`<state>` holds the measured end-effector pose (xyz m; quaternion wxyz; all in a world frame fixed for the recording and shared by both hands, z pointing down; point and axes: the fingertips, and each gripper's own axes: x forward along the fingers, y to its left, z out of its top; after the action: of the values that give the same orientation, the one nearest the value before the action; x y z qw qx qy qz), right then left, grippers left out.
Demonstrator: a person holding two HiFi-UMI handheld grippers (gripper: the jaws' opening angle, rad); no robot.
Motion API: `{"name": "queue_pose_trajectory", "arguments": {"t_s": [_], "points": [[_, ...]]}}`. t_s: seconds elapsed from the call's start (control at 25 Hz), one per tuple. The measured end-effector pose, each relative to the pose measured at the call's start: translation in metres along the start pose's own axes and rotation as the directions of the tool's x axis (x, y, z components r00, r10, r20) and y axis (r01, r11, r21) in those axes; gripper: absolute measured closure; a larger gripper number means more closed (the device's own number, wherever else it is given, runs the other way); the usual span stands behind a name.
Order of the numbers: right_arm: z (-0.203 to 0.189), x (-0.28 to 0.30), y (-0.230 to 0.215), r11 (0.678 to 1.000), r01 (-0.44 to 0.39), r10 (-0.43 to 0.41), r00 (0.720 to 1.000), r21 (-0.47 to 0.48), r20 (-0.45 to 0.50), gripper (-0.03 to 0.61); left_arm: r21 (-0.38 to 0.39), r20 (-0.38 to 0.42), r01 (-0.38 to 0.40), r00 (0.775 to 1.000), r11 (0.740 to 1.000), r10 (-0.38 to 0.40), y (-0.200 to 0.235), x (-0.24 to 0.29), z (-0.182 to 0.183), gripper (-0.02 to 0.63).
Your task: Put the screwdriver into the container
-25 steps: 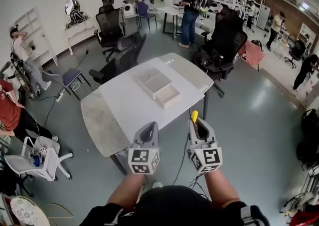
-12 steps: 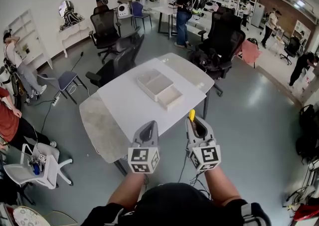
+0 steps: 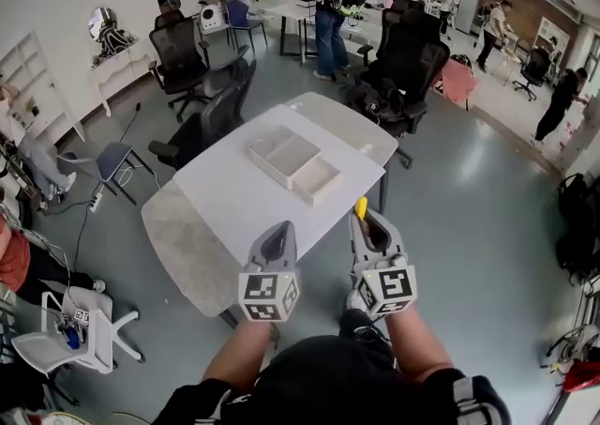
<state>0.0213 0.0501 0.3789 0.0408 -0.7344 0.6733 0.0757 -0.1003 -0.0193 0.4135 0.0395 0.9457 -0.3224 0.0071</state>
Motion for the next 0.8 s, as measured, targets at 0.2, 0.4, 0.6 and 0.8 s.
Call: {"name": "queue_pose_trajectory", "arguments": {"t_s": [0.2,0.4,0.6,0.8], "points": [[-0.005,0.021,-0.014,1.000,0.007,-0.008,1.000,0.012,0.016,0.512,0.025,0.009,0.002,1.000,1.000,-0.003,0.006,0.019,0.003,0.607],[-0.012,0.055,-0.023,1.000,-0.024,0.024,0.999,0.020,0.026,0.514,0.033,0.012,-0.021,1.000,0.999,0.021,0.021,0.047,0.004,0.607],[-0.026,0.091,-0.040,0.998,-0.052,0.051,0.998,0.046,0.025,0.513,0.030,0.003,-0.046,0.999,0.999,0.045,0.035,0.080,-0.002,0.607],[-0.034,0.135,-0.067,0.996,-0.080,0.079,0.997,0.049,0.017,0.512,0.031,-0.010,-0.059,0.998,0.998,0.060,0.042,0.129,0.000,0.607]]}}
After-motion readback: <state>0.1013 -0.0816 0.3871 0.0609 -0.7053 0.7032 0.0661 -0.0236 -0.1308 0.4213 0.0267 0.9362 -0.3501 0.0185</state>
